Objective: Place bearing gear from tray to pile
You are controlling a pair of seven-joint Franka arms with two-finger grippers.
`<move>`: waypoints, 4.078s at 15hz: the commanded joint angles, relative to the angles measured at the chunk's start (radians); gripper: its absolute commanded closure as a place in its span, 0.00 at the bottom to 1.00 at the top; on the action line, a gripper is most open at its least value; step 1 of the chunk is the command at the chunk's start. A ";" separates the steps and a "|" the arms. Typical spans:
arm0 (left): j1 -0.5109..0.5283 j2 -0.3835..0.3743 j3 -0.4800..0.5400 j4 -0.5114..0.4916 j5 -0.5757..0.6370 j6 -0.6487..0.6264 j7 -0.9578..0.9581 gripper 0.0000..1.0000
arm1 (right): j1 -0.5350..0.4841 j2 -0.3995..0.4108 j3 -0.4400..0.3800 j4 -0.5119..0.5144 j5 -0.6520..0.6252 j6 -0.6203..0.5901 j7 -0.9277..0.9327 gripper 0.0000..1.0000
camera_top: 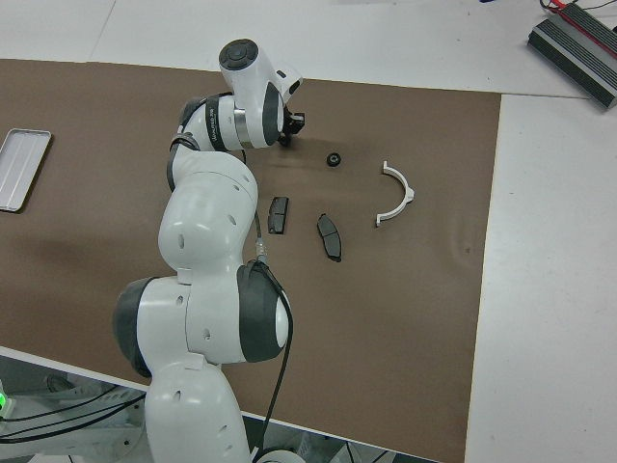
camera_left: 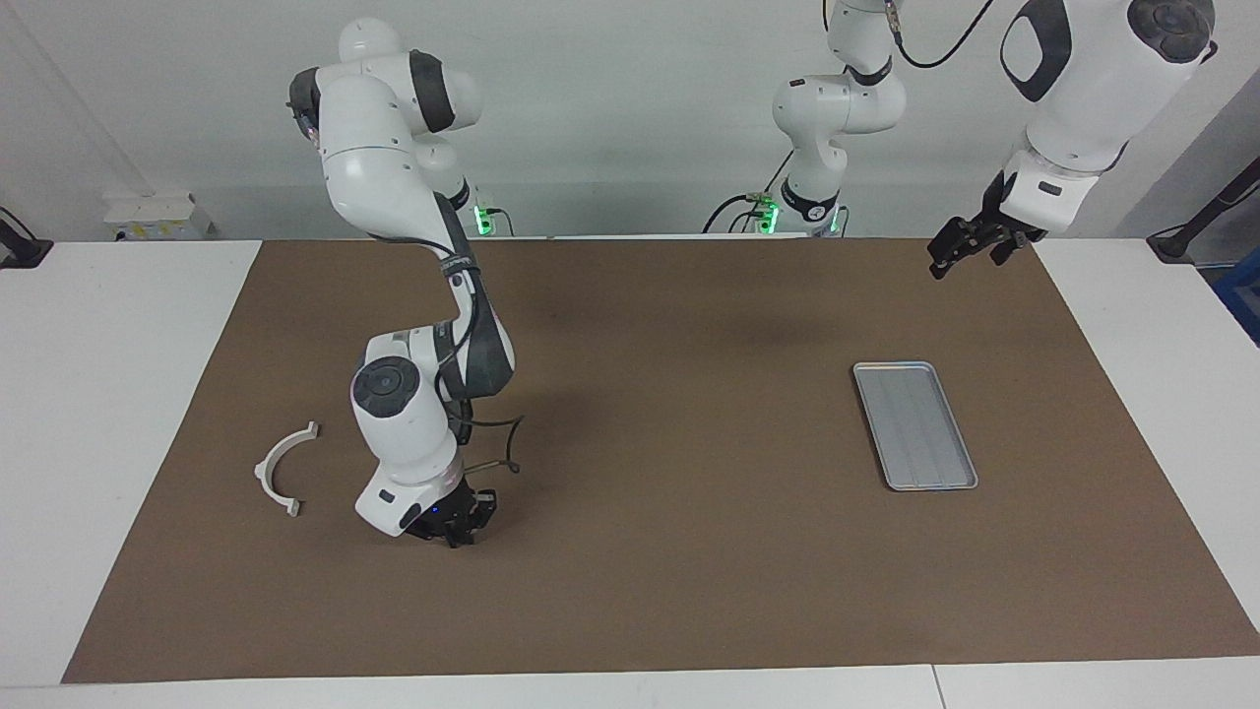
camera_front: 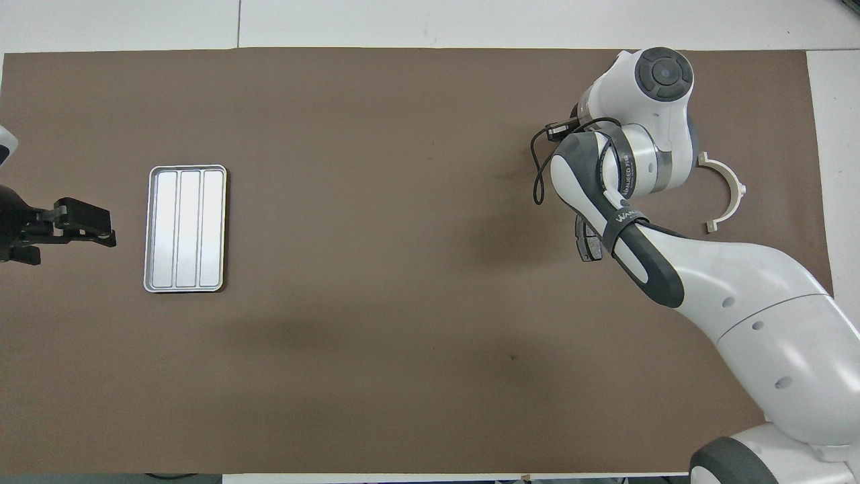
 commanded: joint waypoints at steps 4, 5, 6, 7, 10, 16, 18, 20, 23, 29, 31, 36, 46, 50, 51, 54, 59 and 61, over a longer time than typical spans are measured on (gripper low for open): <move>0.003 -0.018 0.000 -0.007 -0.011 -0.018 0.013 0.00 | -0.003 -0.051 0.010 -0.044 0.001 -0.014 0.010 0.00; 0.003 -0.018 0.000 -0.006 -0.011 -0.018 0.011 0.00 | -0.003 -0.069 0.010 -0.038 0.001 -0.043 0.009 0.00; 0.003 -0.018 0.000 -0.007 -0.011 -0.018 0.011 0.00 | -0.003 -0.091 0.010 -0.035 0.001 -0.078 0.009 0.00; 0.003 -0.018 0.000 -0.007 -0.011 -0.018 0.011 0.00 | -0.006 -0.112 0.010 -0.035 0.001 -0.112 0.009 0.00; 0.003 -0.018 0.000 -0.007 -0.011 -0.018 0.011 0.00 | -0.023 -0.177 0.010 -0.037 0.001 -0.215 0.007 0.00; 0.003 -0.018 0.000 -0.007 -0.011 -0.018 0.011 0.00 | -0.060 -0.316 0.010 -0.037 0.003 -0.447 0.003 0.00; 0.003 -0.018 0.000 -0.007 -0.011 -0.018 0.011 0.00 | -0.069 -0.381 0.010 -0.038 0.003 -0.516 0.001 0.00; 0.005 -0.018 0.000 -0.007 -0.011 -0.018 0.011 0.00 | -0.068 -0.451 0.010 -0.044 0.004 -0.571 0.001 0.00; 0.003 -0.018 0.000 -0.007 -0.011 -0.018 0.011 0.00 | -0.068 -0.537 0.010 -0.044 0.004 -0.658 -0.007 0.00; 0.003 -0.018 0.000 -0.007 -0.011 -0.018 0.013 0.00 | -0.140 -0.646 0.012 -0.067 0.035 -0.721 -0.157 0.00; 0.003 -0.018 0.000 -0.007 -0.011 -0.018 0.011 0.00 | -0.155 -0.709 0.009 -0.136 0.064 -0.711 -0.165 0.00; 0.003 -0.018 0.000 -0.007 -0.011 -0.018 0.011 0.00 | -0.135 -0.801 -0.040 -0.257 0.064 -0.709 -0.160 0.00; 0.005 -0.018 0.000 -0.007 -0.011 -0.018 0.013 0.00 | -0.098 -0.801 -0.070 -0.310 0.038 -0.585 -0.040 0.00; 0.003 -0.018 0.000 -0.007 -0.011 -0.018 0.011 0.00 | -0.106 -0.792 -0.070 -0.279 0.056 -0.600 -0.043 0.00; 0.003 -0.018 0.000 -0.007 -0.011 -0.018 0.013 0.00 | -0.108 -0.792 -0.068 -0.281 0.056 -0.603 -0.043 0.00; 0.003 -0.018 0.000 -0.007 -0.011 -0.018 0.011 0.00 | -0.108 -0.790 -0.062 -0.274 0.055 -0.605 -0.045 0.00; 0.003 -0.018 0.000 -0.007 -0.011 -0.018 0.011 0.00 | -0.109 -0.792 -0.061 -0.274 0.055 -0.620 -0.045 0.00; 0.003 -0.018 0.000 -0.007 -0.011 -0.018 0.011 0.00 | -0.111 -0.792 -0.054 -0.267 0.055 -0.639 -0.045 0.00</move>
